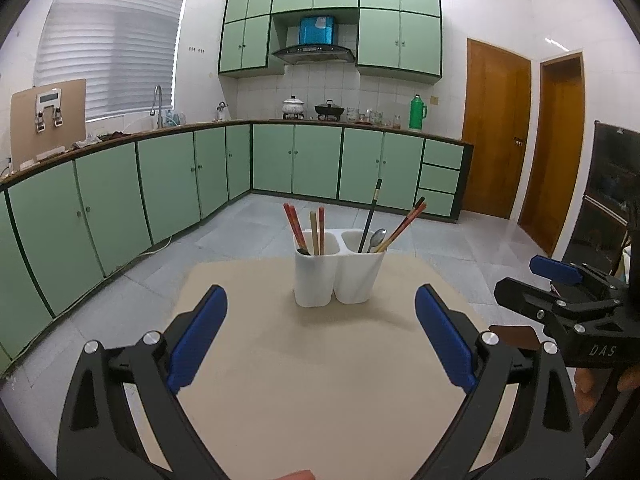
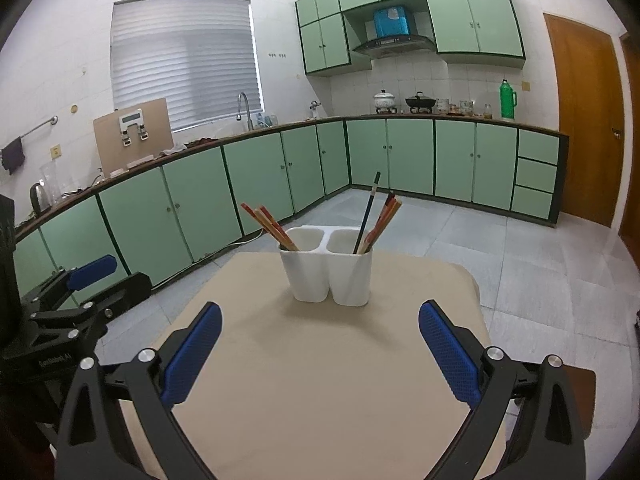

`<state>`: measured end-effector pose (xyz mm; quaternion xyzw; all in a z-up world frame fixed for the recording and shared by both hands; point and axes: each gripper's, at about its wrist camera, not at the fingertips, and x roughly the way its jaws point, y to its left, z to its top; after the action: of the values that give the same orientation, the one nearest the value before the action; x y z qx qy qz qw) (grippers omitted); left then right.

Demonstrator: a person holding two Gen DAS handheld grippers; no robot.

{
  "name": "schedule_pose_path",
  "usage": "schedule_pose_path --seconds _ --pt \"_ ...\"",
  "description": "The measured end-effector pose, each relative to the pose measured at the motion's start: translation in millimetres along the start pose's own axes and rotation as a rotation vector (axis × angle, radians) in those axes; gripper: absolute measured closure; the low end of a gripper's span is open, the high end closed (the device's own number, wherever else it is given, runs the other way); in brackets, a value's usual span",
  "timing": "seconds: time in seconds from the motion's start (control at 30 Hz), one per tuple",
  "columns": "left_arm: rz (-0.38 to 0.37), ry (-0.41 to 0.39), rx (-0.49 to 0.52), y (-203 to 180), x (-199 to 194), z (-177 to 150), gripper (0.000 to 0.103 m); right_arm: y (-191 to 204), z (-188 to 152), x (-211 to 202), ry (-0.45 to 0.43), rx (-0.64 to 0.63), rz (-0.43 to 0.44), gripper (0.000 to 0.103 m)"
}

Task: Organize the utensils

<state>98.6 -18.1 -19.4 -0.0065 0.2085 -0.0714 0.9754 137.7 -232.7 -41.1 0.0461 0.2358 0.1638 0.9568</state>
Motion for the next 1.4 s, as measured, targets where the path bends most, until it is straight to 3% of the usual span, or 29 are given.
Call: schedule_pose_path --seconds 1.4 --pt "0.005 -0.032 0.004 2.4 -15.1 -1.5 0.011 11.6 2.6 -6.6 -0.022 -0.038 0.000 0.006"
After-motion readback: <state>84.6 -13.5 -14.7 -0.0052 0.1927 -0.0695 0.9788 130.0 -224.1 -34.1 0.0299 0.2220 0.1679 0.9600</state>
